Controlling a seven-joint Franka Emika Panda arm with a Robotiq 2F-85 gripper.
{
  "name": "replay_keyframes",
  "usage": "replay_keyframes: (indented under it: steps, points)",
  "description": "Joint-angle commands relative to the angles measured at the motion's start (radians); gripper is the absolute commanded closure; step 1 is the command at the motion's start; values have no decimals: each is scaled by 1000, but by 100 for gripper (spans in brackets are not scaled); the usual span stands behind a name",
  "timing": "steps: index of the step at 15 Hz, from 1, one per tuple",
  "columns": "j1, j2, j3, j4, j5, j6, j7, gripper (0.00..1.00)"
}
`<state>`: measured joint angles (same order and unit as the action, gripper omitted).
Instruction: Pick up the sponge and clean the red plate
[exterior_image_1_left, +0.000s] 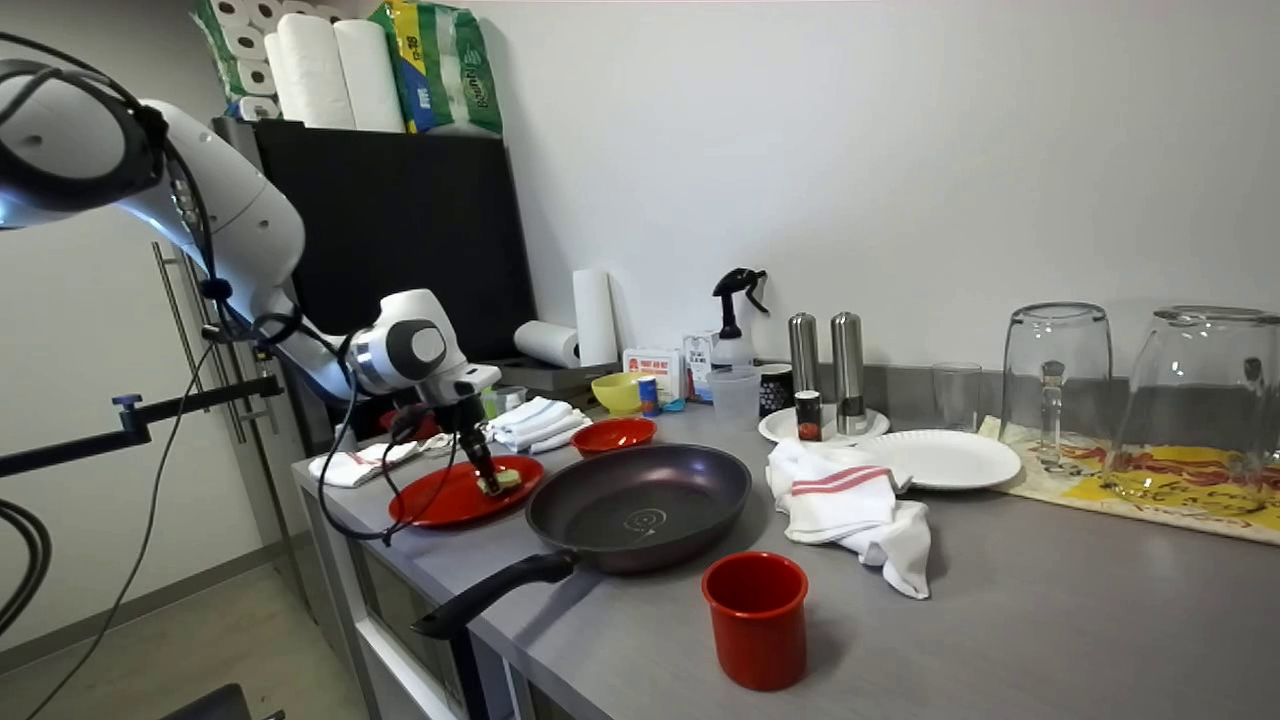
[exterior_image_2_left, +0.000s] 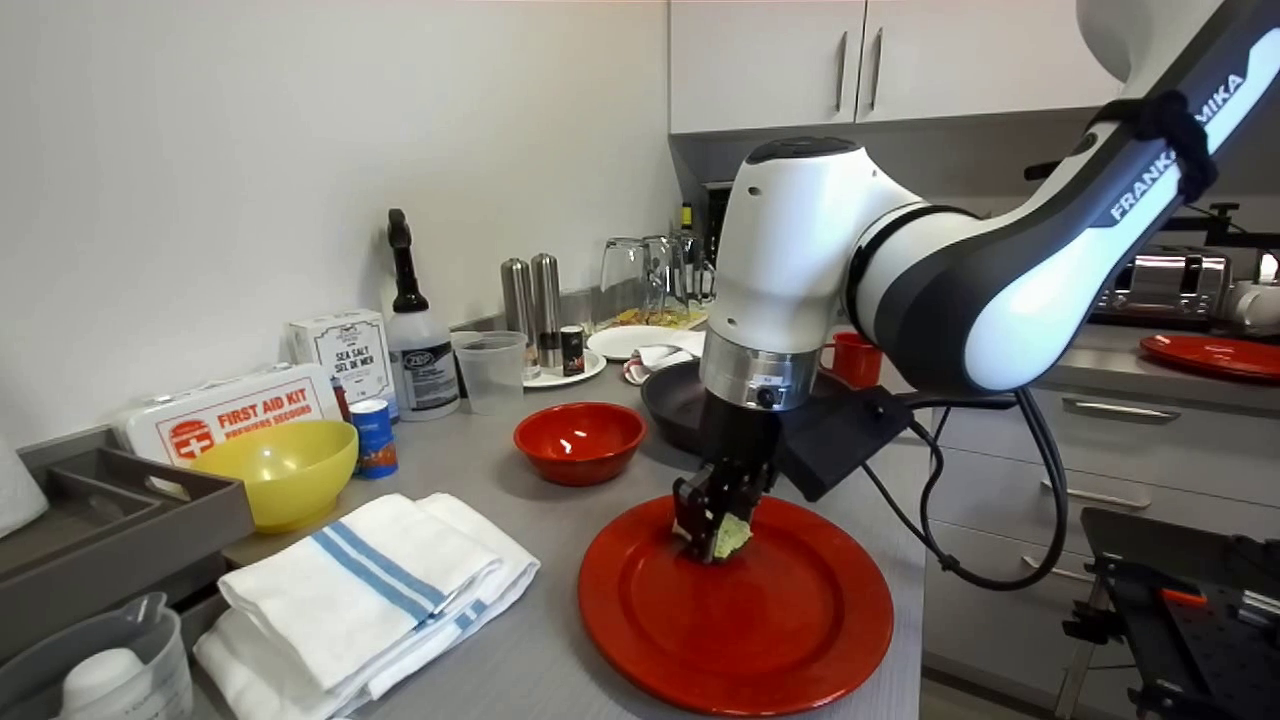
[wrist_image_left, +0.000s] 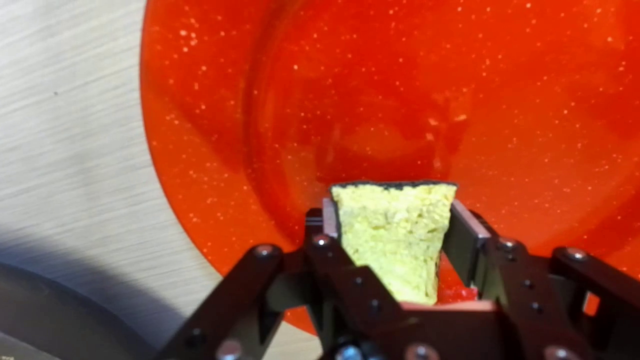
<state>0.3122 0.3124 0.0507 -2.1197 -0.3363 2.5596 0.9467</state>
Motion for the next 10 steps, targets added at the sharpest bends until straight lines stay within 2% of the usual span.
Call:
replay_keyframes:
  steps: [1,10]
  points:
    - [-20,-23,8,-40,59,42,-29,73]
    - [-25,-24,8,-56,110,55,-36,73]
